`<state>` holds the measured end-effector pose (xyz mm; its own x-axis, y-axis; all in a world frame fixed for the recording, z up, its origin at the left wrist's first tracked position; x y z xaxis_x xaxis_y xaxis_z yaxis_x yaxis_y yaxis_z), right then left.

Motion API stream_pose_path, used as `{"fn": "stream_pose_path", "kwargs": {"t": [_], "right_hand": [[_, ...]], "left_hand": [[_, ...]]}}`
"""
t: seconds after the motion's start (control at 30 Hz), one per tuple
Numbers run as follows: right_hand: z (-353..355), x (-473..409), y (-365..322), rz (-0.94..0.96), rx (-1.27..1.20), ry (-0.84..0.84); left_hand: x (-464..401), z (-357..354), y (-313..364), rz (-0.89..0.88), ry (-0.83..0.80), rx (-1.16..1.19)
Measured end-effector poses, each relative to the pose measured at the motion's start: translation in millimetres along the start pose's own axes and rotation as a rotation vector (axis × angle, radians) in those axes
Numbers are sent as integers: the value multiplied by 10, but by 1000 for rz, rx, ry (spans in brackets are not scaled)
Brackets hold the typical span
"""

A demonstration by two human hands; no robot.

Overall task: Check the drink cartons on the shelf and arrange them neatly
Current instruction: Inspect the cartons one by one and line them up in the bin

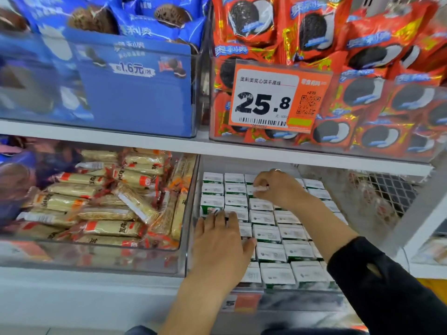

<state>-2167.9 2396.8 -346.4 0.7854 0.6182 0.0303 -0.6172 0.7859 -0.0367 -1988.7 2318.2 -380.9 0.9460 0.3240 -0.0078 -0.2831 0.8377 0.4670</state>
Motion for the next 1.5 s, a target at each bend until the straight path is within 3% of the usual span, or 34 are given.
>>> {"fn": "stream_pose_path", "kwargs": {"t": [0.4, 0.6, 0.9, 1.03, 1.2, 1.37, 1.5], "right_hand": [[101, -232, -79, 48, 224, -159], [27, -130, -104, 80, 300, -96], [173, 309, 22, 99, -84, 321], [147, 704, 60, -29, -556, 477], [-15, 1011, 31, -117, -1111, 361], [18, 1027, -76, -122, -1406, 234], [17, 1053, -54, -160, -1501, 182]], "left_hand": [[-40, 32, 16, 18, -55, 0], [-32, 60, 29, 12, -75, -2], [-40, 94, -3, -16, -48, 33], [-10, 119, -22, -26, 0, 83], [54, 186, 40, -39, 162, 374], [83, 194, 105, -19, 163, 715], [39, 189, 171, 16, 143, 1113]]}}
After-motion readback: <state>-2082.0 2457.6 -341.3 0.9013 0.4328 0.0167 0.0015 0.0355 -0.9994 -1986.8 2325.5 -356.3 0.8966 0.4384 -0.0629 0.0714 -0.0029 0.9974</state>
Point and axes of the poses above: each hand's wrist, its own x-axis away from the middle knuckle, its own z-axis out of the back of the hand, y = z × x, the point moved 2 cm from there along -x, towards the middle knuckle, and after that the axes turned 13 degrees about x, right-handed, at the moved point
